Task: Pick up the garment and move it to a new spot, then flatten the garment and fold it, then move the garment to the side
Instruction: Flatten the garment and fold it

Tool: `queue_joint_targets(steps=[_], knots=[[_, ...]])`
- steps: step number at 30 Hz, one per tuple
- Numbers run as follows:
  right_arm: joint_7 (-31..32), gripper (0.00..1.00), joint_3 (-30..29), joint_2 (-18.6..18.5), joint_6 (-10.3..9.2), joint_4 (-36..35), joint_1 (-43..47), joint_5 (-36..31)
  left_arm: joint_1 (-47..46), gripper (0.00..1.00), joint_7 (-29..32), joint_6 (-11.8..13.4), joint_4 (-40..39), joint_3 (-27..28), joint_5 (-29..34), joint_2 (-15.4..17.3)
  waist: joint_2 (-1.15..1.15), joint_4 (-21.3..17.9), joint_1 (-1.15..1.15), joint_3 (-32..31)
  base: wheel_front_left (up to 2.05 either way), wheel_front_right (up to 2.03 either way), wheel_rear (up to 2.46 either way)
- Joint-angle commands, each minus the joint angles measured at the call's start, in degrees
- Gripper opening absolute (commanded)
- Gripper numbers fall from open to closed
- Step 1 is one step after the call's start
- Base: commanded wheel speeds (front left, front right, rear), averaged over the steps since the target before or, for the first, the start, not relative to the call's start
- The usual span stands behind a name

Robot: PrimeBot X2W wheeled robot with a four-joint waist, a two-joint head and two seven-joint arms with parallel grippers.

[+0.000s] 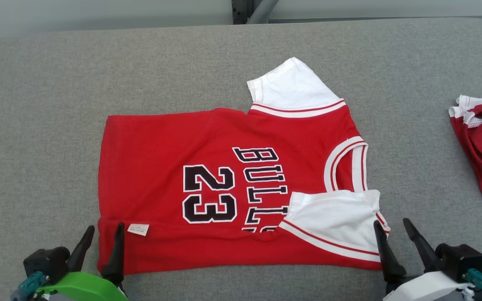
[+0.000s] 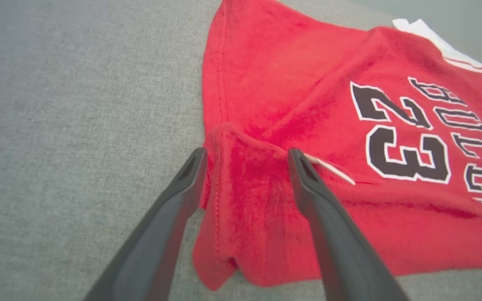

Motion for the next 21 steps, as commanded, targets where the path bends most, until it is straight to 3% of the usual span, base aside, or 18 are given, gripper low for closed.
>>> queue_joint_targets(steps=[1,8,15,21], knots=[[-0.7,1.00,-0.7,-0.7,-0.08,-1.7,-1.0,-0.9,-1.0,1.00,-2.1,0.4,-1.5,0.4,0.6,-0.5,0.00,0.1,0.00,-0.3,0.00,0.00,0.00],[-3.7,1.00,-5.1,-0.6,-0.08,-9.8,-5.4,-4.0,-5.4,1.00,-11.2,4.0,-7.6,1.9,5.4,-1.6,0.00,-0.3,0.00,-0.6,0.00,0.00,0.00],[-4.1,1.00,-4.8,-0.1,-0.08,-10.0,-9.4,-5.4,-9.7,1.00,-12.7,4.9,-6.8,1.9,9.3,-0.3,0.00,-0.5,0.00,-0.4,0.00,0.00,0.00],[-4.9,1.00,-3.8,0.1,-0.08,-8.5,-10.9,-4.4,-11.2,1.00,-11.5,4.3,-4.2,1.8,8.8,0.9,0.00,-0.9,0.00,0.5,0.00,0.00,0.00]])
